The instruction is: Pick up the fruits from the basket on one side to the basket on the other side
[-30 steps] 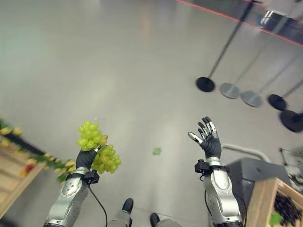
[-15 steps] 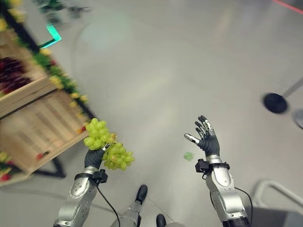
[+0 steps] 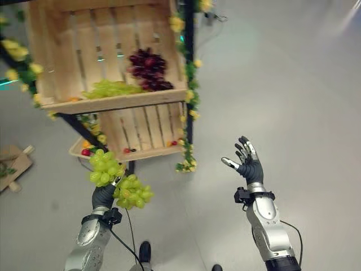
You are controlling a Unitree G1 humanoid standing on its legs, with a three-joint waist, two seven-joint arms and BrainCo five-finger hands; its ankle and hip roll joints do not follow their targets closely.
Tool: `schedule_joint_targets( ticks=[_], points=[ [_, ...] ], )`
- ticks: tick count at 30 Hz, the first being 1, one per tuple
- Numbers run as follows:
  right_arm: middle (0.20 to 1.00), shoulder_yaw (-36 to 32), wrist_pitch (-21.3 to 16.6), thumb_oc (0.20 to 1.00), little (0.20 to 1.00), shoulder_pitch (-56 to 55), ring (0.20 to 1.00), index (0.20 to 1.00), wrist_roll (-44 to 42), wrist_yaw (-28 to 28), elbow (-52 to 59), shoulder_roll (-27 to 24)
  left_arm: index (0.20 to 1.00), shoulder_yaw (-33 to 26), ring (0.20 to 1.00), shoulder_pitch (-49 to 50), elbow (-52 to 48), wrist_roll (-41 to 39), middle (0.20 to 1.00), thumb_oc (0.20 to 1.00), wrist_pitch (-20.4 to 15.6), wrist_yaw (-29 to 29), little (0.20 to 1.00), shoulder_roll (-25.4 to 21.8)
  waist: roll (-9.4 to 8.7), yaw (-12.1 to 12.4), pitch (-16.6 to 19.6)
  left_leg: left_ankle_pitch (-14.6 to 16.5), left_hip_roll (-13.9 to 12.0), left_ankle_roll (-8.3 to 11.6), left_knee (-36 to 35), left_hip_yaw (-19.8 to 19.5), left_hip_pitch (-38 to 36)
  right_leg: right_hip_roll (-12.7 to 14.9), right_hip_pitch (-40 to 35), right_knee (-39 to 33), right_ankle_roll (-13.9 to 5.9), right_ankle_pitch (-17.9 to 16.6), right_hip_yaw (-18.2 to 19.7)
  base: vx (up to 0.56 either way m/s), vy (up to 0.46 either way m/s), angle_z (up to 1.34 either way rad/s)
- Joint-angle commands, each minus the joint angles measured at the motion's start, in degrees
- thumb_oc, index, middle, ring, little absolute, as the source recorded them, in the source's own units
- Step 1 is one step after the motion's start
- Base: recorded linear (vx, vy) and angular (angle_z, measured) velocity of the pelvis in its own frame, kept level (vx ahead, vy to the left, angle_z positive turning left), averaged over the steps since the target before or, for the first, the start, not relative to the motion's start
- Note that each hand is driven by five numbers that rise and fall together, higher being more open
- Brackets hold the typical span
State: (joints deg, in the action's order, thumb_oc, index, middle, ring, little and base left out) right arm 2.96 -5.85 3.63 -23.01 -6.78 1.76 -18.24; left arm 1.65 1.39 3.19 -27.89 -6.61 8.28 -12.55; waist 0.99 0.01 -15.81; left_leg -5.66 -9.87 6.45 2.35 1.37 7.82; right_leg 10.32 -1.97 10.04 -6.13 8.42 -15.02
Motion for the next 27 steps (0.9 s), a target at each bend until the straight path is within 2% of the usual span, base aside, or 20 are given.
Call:
schedule_joint_targets(
  ticks=[1,3,4,6,8,9,10,11,12,13,14,17,19,24,25,27],
  points=[
    [1.000,-1.54,-2.20,1.000,1.000,0.82,1.000,1.000,1.04,0.14,1.35,1.19,0.200,-2.39,0.200,-1.88,-5.97,0.75,0.200,0.200,-3.33,-0.23,0.200,-3.42,-2.22,1.00,2.87,7.58,-1.11,1.79,1.96,0.14,-0.08,2.14,0.62,-6.39,-2.75,-0.84,-2.07,0.06,0.101,0.56],
    [1.000,-1.78,-1.83,1.000,1.000,0.95,1.000,1.000,1.15,0.10,1.56,1.43,0.200,-2.51,0.200,-2.43,-6.13,0.87,0.200,0.200,-3.26,-0.19,0.200,-4.12,-2.66,1.15,3.01,8.10,-0.57,1.39,2.66,-0.52,0.53,2.61,0.89,-5.37,-3.34,-0.62,-1.92,0.13,0.180,0.89],
    [1.000,-2.23,-1.69,1.000,1.000,0.30,1.000,1.000,0.35,0.47,1.68,2.61,0.200,-2.68,0.200,-2.45,-7.12,1.77,0.200,0.200,-3.18,0.18,0.200,-5.06,-3.84,2.03,3.37,9.26,1.83,-0.48,2.51,-1.61,0.90,4.46,0.69,-3.23,-4.31,-0.82,-2.07,0.16,0.220,0.53],
    [1.000,-2.48,-1.66,1.000,1.000,0.09,1.000,1.000,0.73,0.27,1.83,2.87,0.200,-2.69,0.200,-2.74,-7.43,2.16,0.200,0.200,-2.99,0.50,0.200,-5.22,-4.14,2.34,3.39,9.68,2.90,-1.19,2.19,-1.96,0.67,5.48,1.04,-0.90,-4.71,-0.40,-2.34,0.16,0.247,0.18],
    [1.000,-3.06,-1.56,1.000,1.000,-0.72,1.000,1.000,1.43,-0.02,2.21,3.57,0.200,-2.52,0.200,-3.44,-7.69,3.01,0.200,0.200,-2.89,1.32,0.200,-5.51,-4.09,2.34,3.23,9.71,5.80,-3.28,1.23,-2.93,0.41,7.71,2.78,5.63,-4.92,-1.96,-1.84,0.17,0.280,0.35],
    [1.000,-2.94,-1.43,1.000,1.000,-1.10,1.000,1.000,1.79,-0.12,2.06,3.71,0.200,-2.39,0.200,-3.60,-7.72,3.16,0.200,0.200,-2.95,1.41,0.200,-5.67,-3.94,1.97,2.97,10.06,6.75,-3.64,0.79,-3.20,-0.49,8.28,3.53,8.64,-4.59,-3.15,-0.93,0.17,0.266,0.59],
    [1.000,-3.18,-1.31,1.000,1.000,-1.52,1.000,1.000,2.03,-0.24,2.02,3.88,0.200,-2.17,0.200,-3.83,-7.98,3.51,0.200,0.200,-2.81,1.61,0.200,-5.87,-3.69,1.45,2.79,9.78,7.82,-4.33,-0.04,-3.97,-1.15,8.66,4.91,11.71,-4.37,-5.90,0.78,0.19,0.234,0.51],
    [1.000,-3.23,-1.44,1.000,1.000,-1.56,1.000,1.000,2.02,-0.84,1.66,4.22,0.200,-1.35,0.200,-5.08,-8.13,3.46,0.200,0.200,-2.99,1.86,0.200,-6.85,-2.76,-0.27,1.47,9.38,8.45,-5.00,-2.05,-6.45,-2.69,6.31,8.44,16.57,-3.89,-8.24,6.32,0.11,0.168,0.46],
    [1.000,-3.26,-1.45,1.000,1.000,-1.47,1.000,1.000,2.02,-0.85,1.63,4.21,0.200,-1.36,0.200,-5.17,-8.10,3.46,0.200,0.200,-3.00,1.86,0.200,-6.84,-2.65,-0.20,1.54,9.11,8.35,-5.02,-2.14,-6.42,-2.47,6.19,8.68,16.42,-3.86,-8.57,6.37,0.11,0.106,0.49],
    [1.000,-3.48,-1.87,1.000,1.000,-1.31,1.000,1.000,1.96,-1.40,1.45,4.36,0.200,-0.65,0.200,-5.87,-7.99,3.72,0.200,0.200,-3.02,1.99,0.200,-7.07,-1.87,-1.77,1.08,9.16,8.30,-5.16,-2.76,-7.49,-3.02,1.36,10.72,15.64,-3.13,-4.92,11.11,0.11,0.118,0.87],
    [1.000,-3.57,-1.73,1.000,1.000,-1.14,1.000,1.000,1.90,-1.68,1.30,4.00,0.200,-0.17,0.200,-6.55,-8.36,3.41,0.200,0.200,-3.26,1.74,0.200,-7.51,-1.09,-2.44,0.55,8.73,8.25,-4.97,-3.30,-8.39,-3.35,-1.87,13.18,14.19,-2.46,-2.71,13.65,0.17,0.114,0.78],
    [1.000,-3.88,-1.69,1.000,1.000,-0.04,1.000,1.000,1.33,-2.07,-0.56,4.00,0.200,-0.68,0.200,-7.55,-9.79,3.60,0.200,0.200,-3.23,0.91,0.200,-8.28,-1.42,-1.56,0.03,9.07,7.72,-4.02,-3.27,-8.53,-3.14,1.87,13.18,3.66,-2.82,-3.21,7.91,0.14,-0.058,0.34],
    [1.000,-4.65,-1.83,1.000,1.000,0.19,1.000,1.000,1.17,-2.30,-0.95,3.79,0.200,-0.25,0.200,-8.36,-10.60,2.94,0.200,0.200,-3.44,0.59,0.200,-8.80,-1.54,-2.56,-0.26,9.62,7.72,-4.13,-2.98,-9.34,-3.12,0.83,14.41,-1.76,-3.89,-4.20,10.77,0.17,-0.121,0.14],
    [1.000,-5.27,-1.35,1.000,1.000,0.03,1.000,1.000,1.53,-2.12,-1.98,2.86,0.200,0.55,0.200,-8.98,-11.46,2.90,0.200,0.200,-3.49,-0.75,0.200,-8.98,-2.36,-2.64,-0.03,11.02,7.54,-3.30,-2.13,-9.43,-3.84,2.07,13.58,-4.93,-4.72,-6.90,14.14,0.12,-0.128,0.31],
    [1.000,-5.28,-1.35,1.000,1.000,0.03,1.000,1.000,1.53,-2.12,-1.98,2.86,0.200,0.55,0.200,-8.98,-11.46,2.90,0.200,0.200,-3.49,-0.75,0.200,-8.98,-2.36,-2.61,-0.04,11.03,7.54,-3.30,-2.12,-9.40,-3.85,2.07,13.57,-4.95,-4.72,-6.91,14.17,0.12,-0.210,0.22],
    [1.000,-5.31,-0.93,1.000,1.000,0.50,1.000,1.000,1.77,-1.96,-2.69,2.40,0.200,0.09,0.200,-8.45,-12.47,2.00,0.200,0.200,-3.35,-1.24,0.200,-8.81,-2.89,-1.75,1.37,12.55,6.39,-2.23,-1.62,-7.57,-4.92,2.63,11.31,-8.05,-4.78,-7.26,11.80,0.15,-0.269,-0.07]
  ],
)
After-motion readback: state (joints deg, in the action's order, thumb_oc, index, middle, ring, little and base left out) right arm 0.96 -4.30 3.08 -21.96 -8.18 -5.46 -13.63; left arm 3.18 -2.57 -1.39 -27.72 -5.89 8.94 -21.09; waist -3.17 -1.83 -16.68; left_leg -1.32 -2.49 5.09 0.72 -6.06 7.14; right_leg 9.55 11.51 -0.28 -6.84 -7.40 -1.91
